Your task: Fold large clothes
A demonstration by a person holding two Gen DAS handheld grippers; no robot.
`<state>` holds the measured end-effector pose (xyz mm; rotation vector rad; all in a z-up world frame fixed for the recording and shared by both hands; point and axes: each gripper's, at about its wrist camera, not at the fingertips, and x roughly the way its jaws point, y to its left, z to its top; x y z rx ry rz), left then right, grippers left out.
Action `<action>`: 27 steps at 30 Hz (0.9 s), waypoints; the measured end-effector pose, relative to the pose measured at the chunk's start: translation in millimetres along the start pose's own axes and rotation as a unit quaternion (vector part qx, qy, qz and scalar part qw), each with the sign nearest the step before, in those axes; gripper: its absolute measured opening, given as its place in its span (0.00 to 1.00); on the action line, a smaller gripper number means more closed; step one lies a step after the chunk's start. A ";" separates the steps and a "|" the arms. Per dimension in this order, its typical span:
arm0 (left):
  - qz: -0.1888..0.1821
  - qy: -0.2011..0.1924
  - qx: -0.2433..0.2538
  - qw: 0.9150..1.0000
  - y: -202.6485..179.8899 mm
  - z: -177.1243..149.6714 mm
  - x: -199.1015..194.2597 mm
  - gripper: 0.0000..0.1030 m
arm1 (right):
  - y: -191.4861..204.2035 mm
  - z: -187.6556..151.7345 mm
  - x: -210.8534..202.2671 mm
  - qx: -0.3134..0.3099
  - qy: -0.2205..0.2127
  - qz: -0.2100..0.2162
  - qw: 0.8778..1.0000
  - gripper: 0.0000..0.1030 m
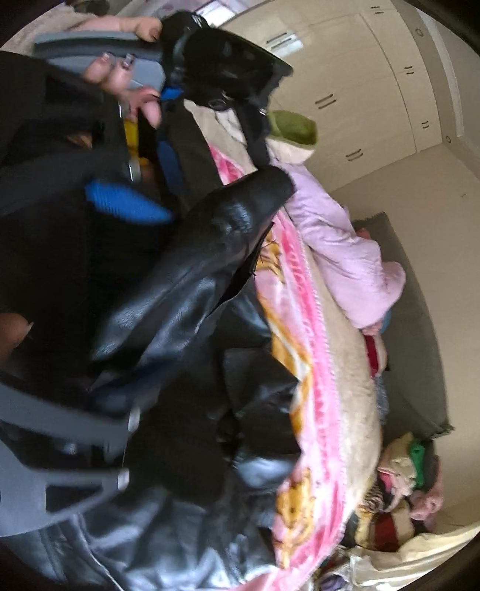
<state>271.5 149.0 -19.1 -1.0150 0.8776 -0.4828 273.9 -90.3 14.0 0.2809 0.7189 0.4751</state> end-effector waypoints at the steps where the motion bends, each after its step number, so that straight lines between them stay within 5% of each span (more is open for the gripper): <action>1: -0.005 0.000 -0.004 1.000 2.2 0.1 -0.5 0.91 | 0.3 -3.1 -2.4 0.000 0.010 0.008 1.000 0.84; 6: 0.014 0.003 -0.005 1.000 9.0 -4.7 0.9 0.91 | -12.0 -10.0 -26.9 0.012 0.013 0.013 1.000 0.92; 13: 0.107 0.036 0.032 0.993 5.7 -24.5 22.3 0.89 | -60.5 -6.5 -65.7 0.067 -0.021 -0.029 0.997 0.92; 16: 0.138 0.030 0.022 0.990 13.2 -34.2 19.9 0.76 | -78.1 -3.9 -79.8 0.084 -0.035 -0.045 0.995 0.92; 20: 0.127 0.014 0.019 0.992 12.6 -41.9 9.6 0.51 | -102.9 0.8 -95.4 0.106 -0.053 -0.064 0.991 0.92; 25: 0.146 0.023 0.038 0.988 3.9 -47.6 23.2 0.37 | -133.3 4.0 -113.2 0.134 -0.074 -0.087 0.984 0.92; 27: 0.175 0.029 0.042 0.983 4.7 -48.6 32.6 0.12 | -141.0 3.5 -116.7 0.146 -0.077 -0.089 0.982 0.92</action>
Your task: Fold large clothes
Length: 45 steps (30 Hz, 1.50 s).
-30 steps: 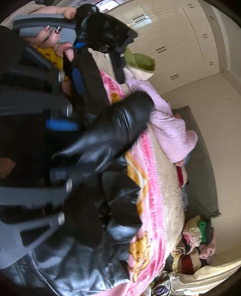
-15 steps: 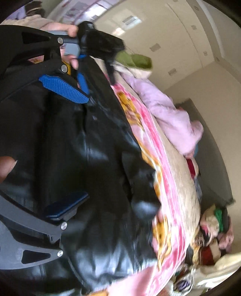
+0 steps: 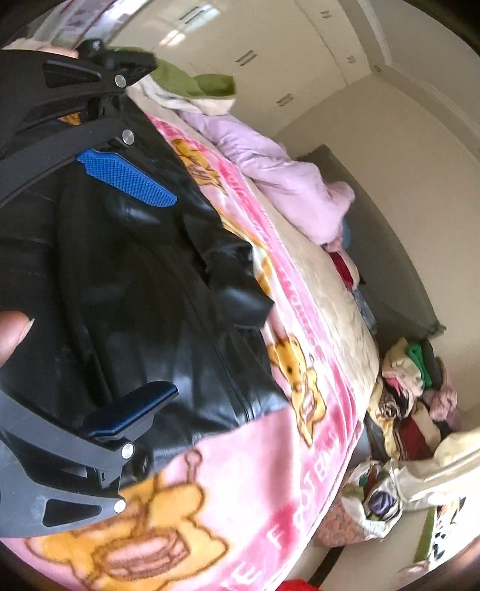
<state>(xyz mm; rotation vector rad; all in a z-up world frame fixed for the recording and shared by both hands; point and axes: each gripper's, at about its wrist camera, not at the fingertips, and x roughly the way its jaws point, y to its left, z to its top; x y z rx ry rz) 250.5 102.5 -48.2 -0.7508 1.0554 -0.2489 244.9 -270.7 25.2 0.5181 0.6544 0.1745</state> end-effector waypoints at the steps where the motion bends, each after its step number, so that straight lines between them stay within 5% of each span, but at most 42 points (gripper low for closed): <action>1: 0.017 -0.004 0.002 1.000 -1.3 0.8 2.9 0.09 | -3.7 0.6 -0.5 0.007 0.000 -0.001 1.000 0.92; 10: -0.014 -0.098 0.089 0.991 -53.9 21.2 -38.5 0.01 | -12.7 15.0 -3.2 0.012 -0.016 -0.024 1.000 0.92; 16: -0.019 -0.152 0.134 0.979 -75.3 24.4 -71.4 0.01 | -32.6 38.5 0.3 0.016 -0.036 -0.123 0.992 0.92; 20: 0.007 -0.133 0.140 0.981 -57.2 29.6 -47.2 0.01 | -54.0 50.3 14.7 0.038 -0.023 -0.160 0.986 0.92; 27: 0.043 -0.106 0.132 0.985 -34.9 35.6 -21.9 0.01 | -77.9 46.8 59.8 0.063 0.043 -0.155 0.985 0.90; 30: 0.055 -0.105 0.143 0.983 -34.7 32.7 -20.0 0.01 | -82.3 37.4 78.6 0.070 0.075 -0.144 0.984 0.64; 31: 0.060 -0.103 0.145 0.982 -33.7 31.9 -18.2 0.01 | -85.3 33.1 84.6 0.062 0.077 -0.158 0.982 0.43; 32: 0.065 -0.100 0.145 0.982 -32.1 31.3 -15.9 0.01 | -85.7 31.0 85.7 0.058 0.075 -0.168 0.981 0.34; 37: 0.095 -0.075 0.161 0.980 -26.0 24.9 5.3 0.02 | -87.4 21.7 93.9 0.026 0.060 -0.233 0.970 0.31; 40: 0.131 -0.069 0.178 0.973 -25.9 20.7 16.8 0.03 | -90.3 21.3 91.2 0.033 0.059 -0.235 0.970 0.37; 45: 0.132 -0.066 0.175 0.973 -22.0 20.4 16.2 0.03 | -57.1 22.9 54.2 0.009 0.018 -0.206 0.978 0.42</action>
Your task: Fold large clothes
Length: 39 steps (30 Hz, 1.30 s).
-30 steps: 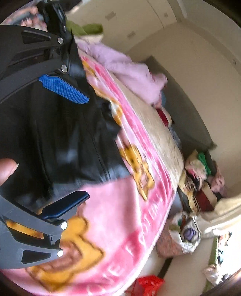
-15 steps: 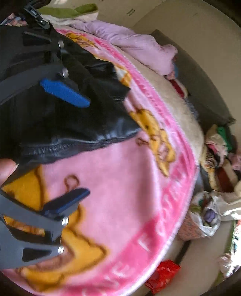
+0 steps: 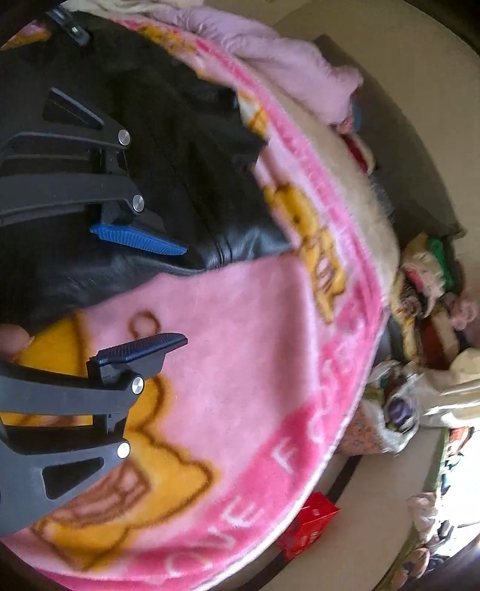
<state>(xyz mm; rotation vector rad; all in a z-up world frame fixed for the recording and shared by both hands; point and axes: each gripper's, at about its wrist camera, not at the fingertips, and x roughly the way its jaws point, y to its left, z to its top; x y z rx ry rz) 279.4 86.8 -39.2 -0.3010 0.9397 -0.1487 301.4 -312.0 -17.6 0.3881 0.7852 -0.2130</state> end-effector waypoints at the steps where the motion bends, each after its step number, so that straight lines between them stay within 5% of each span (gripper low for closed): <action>1: 0.001 0.000 0.001 1.000 -1.2 -0.4 -0.8 0.03 | 12.2 -3.7 -13.4 -0.022 -0.014 0.017 1.000 0.44; 4: 0.004 0.000 0.003 1.000 -2.0 -2.4 -1.6 0.03 | 46.5 -18.5 -29.2 -0.088 -0.008 0.061 0.994 0.48; 7: -0.002 0.003 -0.005 1.000 1.5 -4.7 -3.2 0.04 | 69.1 -34.4 -20.2 -0.117 0.041 0.094 0.988 0.50; 11: -0.004 0.006 -0.010 1.000 6.6 -7.1 -5.0 0.11 | 65.7 -55.4 18.5 -0.112 0.115 0.045 0.986 0.53; 15: -0.004 0.010 -0.011 1.000 7.6 -9.1 -4.0 0.13 | 72.9 -56.7 8.2 -0.124 0.092 0.032 0.987 0.54; 22: 0.006 -0.006 0.004 1.000 -2.1 -7.9 -17.2 0.18 | 70.1 -62.9 -45.1 -0.108 0.042 0.075 0.990 0.69; 28: 0.027 -0.036 0.019 0.999 -13.0 -13.7 -41.9 0.36 | 64.7 -74.2 -80.2 -0.086 0.013 0.104 0.991 0.88; 32: 0.045 -0.062 0.012 0.997 -16.6 -17.9 -60.1 0.80 | 67.3 -85.4 -95.4 -0.091 0.005 0.118 0.989 0.93; 35: 0.051 -0.081 0.006 0.995 -18.0 -20.3 -74.2 0.90 | 68.4 -91.7 -109.7 -0.087 -0.006 0.126 0.988 0.94; 39: 0.064 -0.098 0.013 0.993 -17.1 -28.1 -88.6 0.91 | 70.0 -95.3 -117.8 -0.072 -0.006 0.143 0.987 0.96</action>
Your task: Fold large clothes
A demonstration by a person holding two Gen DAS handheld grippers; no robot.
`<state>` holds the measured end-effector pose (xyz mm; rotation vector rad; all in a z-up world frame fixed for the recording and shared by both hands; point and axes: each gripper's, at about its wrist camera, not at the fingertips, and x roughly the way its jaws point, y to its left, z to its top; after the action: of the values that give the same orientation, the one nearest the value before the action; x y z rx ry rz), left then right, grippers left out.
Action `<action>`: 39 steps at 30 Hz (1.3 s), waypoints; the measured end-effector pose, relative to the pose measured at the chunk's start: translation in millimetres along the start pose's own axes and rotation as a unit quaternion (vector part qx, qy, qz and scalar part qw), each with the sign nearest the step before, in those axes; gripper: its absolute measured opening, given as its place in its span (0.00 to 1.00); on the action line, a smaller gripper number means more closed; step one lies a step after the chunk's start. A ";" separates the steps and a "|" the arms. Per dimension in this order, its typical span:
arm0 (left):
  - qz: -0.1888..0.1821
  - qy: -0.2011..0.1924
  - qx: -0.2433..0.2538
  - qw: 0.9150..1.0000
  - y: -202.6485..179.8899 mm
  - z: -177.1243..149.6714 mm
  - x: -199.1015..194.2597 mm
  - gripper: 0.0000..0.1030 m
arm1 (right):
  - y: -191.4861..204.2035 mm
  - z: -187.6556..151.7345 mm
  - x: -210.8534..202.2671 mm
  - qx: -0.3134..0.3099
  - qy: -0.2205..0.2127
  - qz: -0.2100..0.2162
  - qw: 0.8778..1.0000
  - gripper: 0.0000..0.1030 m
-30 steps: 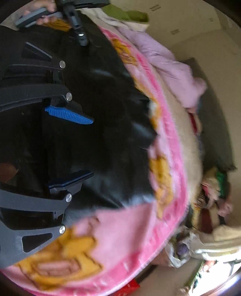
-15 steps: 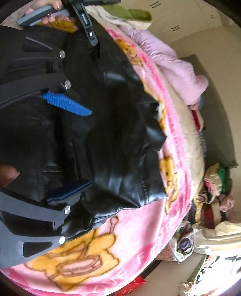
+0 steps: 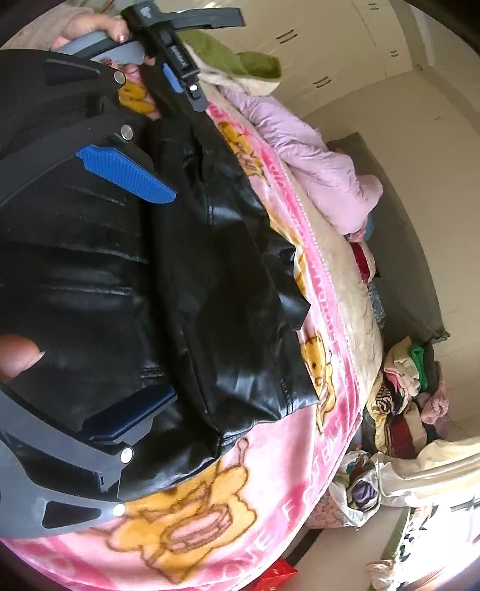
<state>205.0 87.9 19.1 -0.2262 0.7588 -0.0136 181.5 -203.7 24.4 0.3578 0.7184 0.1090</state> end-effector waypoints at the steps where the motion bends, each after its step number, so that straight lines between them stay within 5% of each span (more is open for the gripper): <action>1: 0.002 -0.002 0.000 1.000 1.1 -1.8 -2.7 0.91 | 0.5 -0.1 -1.9 0.004 -0.001 0.005 1.000 0.96; 19: 0.045 -0.027 -0.022 0.998 40.0 -22.7 -42.7 0.91 | 61.4 4.0 -14.4 -0.030 -0.005 0.043 0.999 0.96; 39: 0.082 -0.068 -0.111 0.988 105.6 -20.1 -75.9 0.91 | 165.0 20.7 8.1 -0.118 -0.001 0.066 0.991 0.96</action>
<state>128.8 194.1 34.7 -0.3721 0.6414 0.2411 205.2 -53.8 92.6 0.1788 0.6712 0.3160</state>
